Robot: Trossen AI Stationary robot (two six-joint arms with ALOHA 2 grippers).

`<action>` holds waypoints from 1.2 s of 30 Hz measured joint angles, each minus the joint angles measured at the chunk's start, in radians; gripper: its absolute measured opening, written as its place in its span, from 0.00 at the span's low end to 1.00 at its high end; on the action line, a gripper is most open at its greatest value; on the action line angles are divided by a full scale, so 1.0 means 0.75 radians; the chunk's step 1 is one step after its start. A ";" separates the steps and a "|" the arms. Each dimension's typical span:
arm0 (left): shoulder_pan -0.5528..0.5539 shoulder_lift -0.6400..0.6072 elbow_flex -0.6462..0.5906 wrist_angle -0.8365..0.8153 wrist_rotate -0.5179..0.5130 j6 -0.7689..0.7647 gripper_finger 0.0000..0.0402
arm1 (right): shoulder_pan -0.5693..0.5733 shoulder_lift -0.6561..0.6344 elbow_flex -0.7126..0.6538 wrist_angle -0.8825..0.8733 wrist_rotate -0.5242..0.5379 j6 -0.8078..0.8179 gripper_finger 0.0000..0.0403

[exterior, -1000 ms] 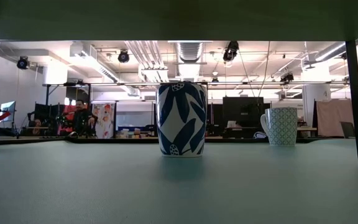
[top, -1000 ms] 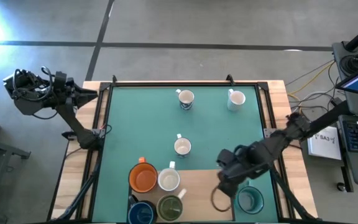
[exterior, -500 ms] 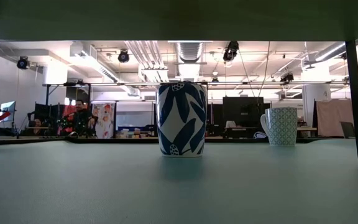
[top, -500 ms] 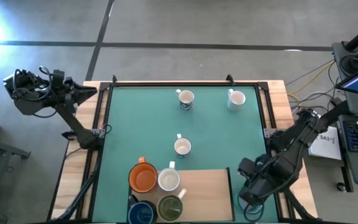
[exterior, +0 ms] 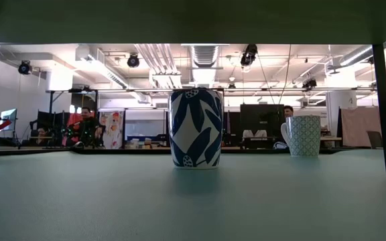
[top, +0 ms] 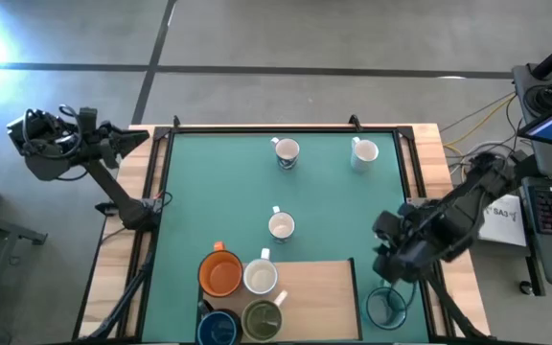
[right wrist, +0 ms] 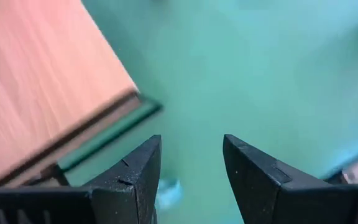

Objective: Place coffee mugs
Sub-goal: Put the bottom blue patterned mug on the shelf

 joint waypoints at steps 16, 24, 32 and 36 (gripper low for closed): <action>0.000 0.001 -0.084 0.005 -0.051 -0.057 0.20 | -0.666 0.082 -0.060 0.458 -0.070 -0.567 0.40; 0.000 0.001 -0.084 0.005 -0.053 -0.034 0.20 | -0.888 0.233 -0.060 0.710 -0.352 -0.805 0.40; 0.000 -0.001 -0.084 0.004 -0.054 0.013 0.20 | -0.992 0.420 -0.060 0.783 -0.515 -1.057 0.40; 0.000 -0.006 -0.084 0.004 -0.054 0.013 0.20 | -1.040 0.496 -0.060 0.833 -0.607 -1.082 0.40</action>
